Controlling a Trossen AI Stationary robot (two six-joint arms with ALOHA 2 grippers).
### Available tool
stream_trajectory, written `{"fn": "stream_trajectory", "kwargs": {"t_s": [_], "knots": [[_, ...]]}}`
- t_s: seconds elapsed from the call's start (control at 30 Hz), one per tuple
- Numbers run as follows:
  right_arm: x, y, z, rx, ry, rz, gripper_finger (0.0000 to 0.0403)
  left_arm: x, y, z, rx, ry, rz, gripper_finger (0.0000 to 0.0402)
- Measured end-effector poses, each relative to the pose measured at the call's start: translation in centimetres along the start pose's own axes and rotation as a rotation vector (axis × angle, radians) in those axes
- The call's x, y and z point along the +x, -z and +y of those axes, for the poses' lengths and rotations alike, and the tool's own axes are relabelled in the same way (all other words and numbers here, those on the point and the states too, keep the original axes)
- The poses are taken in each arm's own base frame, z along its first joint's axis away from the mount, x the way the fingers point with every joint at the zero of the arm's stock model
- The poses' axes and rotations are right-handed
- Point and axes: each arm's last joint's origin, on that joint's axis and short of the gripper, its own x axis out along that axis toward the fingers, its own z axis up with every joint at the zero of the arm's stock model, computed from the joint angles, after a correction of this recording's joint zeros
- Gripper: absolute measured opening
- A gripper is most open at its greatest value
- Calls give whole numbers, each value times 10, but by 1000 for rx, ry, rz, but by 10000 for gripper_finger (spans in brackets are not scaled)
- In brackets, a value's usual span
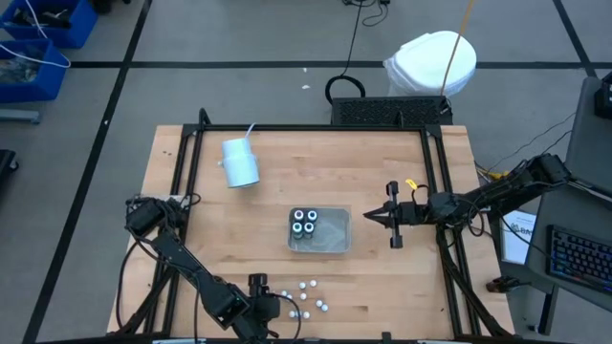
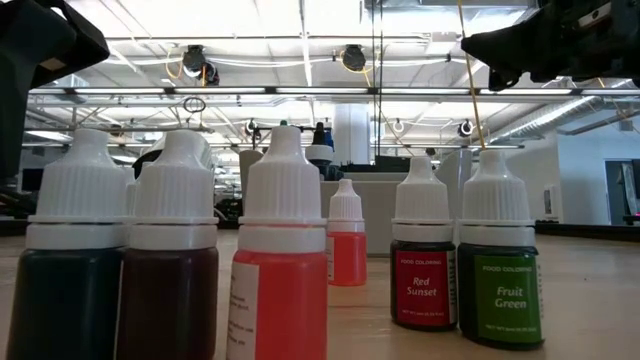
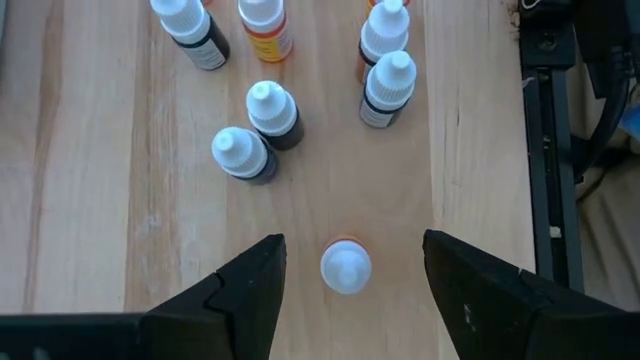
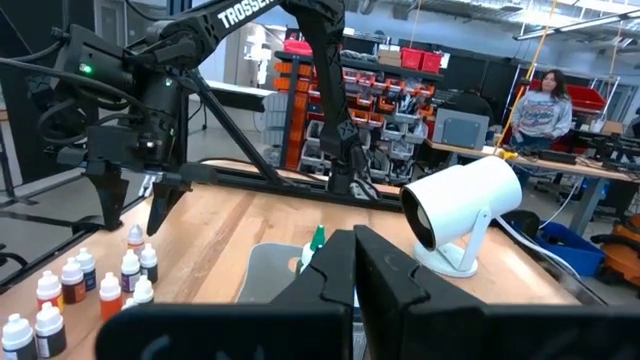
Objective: Pick & Place food coloring
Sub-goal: Put the small orange food coloring bottle into the bin
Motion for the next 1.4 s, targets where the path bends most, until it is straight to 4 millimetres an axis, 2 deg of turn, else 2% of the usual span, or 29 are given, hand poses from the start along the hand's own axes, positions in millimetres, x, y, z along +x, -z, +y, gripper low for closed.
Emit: {"fn": "stream_trajectory", "kwargs": {"t_s": [0.77, 1.03, 1.4], "knots": [[0, 0, 0, 1, 0, 0, 0, 0, 0, 0, -33, 7, 7, 241], [0, 0, 0, 1, 0, 0, 0, 13, 4, 2, -42, -21, 51, 241], [0, 1, 0, -1, 2, 7, 0, 15, 2, 4, -55, -7, 66, 241]]}}
